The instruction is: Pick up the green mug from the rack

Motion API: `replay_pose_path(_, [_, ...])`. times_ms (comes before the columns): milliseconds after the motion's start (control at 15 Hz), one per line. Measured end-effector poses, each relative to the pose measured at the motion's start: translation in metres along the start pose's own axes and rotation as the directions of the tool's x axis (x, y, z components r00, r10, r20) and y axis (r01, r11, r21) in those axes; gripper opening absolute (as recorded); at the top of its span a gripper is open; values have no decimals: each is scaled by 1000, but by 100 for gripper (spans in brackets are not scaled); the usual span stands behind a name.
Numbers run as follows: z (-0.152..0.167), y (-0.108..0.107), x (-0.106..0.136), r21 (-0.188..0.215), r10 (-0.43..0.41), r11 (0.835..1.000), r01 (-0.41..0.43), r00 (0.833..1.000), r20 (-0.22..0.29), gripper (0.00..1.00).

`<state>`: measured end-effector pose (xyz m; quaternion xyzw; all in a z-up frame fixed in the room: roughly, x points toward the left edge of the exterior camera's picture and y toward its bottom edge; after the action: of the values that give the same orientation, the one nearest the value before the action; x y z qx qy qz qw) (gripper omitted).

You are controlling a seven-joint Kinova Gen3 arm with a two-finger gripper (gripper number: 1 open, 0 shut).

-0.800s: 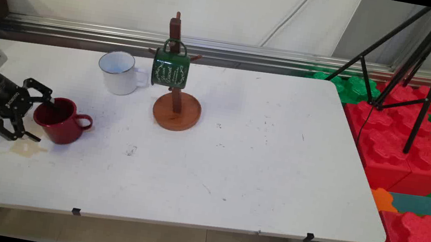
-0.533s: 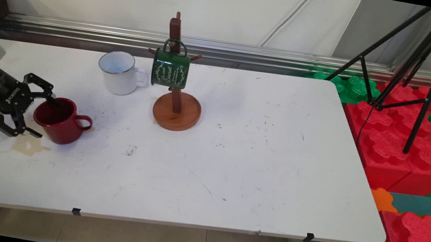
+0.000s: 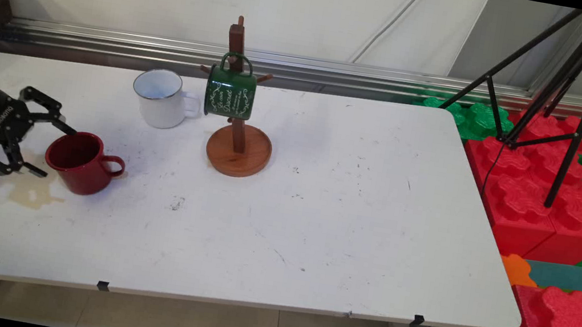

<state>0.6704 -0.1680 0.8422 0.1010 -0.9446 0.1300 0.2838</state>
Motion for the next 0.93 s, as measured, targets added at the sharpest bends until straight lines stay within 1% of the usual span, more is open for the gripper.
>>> replay_pose_path(467, [-29, 2, 6, 9, -68, 998, 68, 996, -49, 100])
replay_pose_path(933, [-49, 2, 13, 11, -142, 990, 144, 983, -114, 100])
